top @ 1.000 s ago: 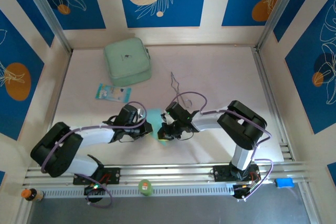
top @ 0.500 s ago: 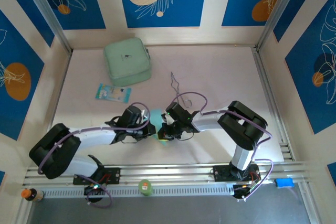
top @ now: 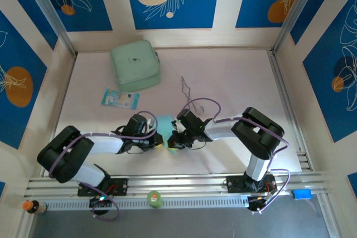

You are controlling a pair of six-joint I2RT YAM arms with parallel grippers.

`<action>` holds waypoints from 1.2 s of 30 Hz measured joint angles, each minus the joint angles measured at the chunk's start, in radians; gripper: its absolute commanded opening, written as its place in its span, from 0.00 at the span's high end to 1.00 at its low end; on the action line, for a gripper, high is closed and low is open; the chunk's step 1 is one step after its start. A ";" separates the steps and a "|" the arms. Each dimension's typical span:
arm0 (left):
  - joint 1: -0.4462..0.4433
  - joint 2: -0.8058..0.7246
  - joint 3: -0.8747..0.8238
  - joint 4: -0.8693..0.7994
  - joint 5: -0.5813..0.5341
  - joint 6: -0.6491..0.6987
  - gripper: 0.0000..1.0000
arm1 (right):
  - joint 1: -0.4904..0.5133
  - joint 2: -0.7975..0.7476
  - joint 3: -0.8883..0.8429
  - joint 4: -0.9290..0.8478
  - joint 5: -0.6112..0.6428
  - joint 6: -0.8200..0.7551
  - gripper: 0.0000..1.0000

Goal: Fold a paper plane with a square sheet of paper (pick it up from the middle)
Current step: Perform the third fold on the triangle at the bottom-center of the table.

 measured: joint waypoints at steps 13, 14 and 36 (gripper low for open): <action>0.130 -0.025 0.011 -0.088 0.035 0.045 0.98 | 0.000 0.000 0.000 0.003 0.003 -0.001 1.00; 0.138 -0.030 0.016 -0.106 0.031 0.049 0.98 | 0.000 0.000 0.000 0.003 0.003 -0.001 1.00; 0.110 -0.182 0.106 -0.319 -0.006 0.090 0.92 | -0.008 -0.010 -0.009 -0.016 -0.017 -0.051 1.00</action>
